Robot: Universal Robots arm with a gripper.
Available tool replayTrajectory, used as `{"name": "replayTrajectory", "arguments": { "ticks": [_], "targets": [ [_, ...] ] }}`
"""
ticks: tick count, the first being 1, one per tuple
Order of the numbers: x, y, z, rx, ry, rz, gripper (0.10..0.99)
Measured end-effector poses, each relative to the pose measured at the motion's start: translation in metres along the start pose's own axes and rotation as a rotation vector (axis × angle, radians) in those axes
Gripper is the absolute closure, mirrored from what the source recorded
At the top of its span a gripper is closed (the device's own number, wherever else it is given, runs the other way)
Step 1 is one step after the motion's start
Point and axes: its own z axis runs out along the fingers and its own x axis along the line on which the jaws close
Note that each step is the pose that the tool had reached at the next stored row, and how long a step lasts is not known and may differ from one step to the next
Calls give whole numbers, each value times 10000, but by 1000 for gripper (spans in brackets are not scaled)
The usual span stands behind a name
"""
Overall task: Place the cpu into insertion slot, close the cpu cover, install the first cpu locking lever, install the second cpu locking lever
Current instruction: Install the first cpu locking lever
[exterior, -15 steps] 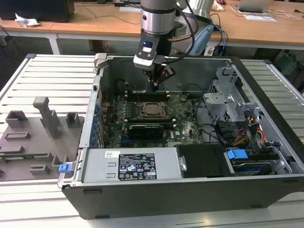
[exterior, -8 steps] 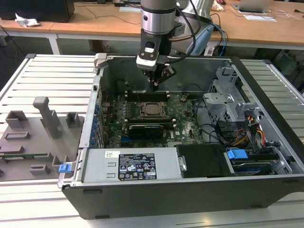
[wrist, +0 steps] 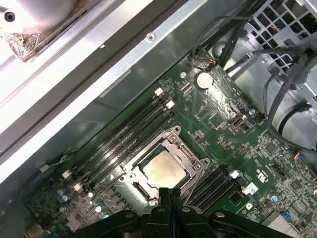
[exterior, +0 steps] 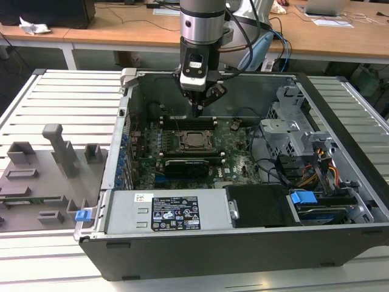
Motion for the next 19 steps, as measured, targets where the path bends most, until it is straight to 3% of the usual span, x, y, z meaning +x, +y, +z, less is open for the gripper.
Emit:
{"name": "replayTrajectory", "arguments": {
  "ticks": [7,19],
  "targets": [
    [0,0,0,-17,19,-674,980],
    [0,0,0,-64,69,-2518,980]
  ]
}}
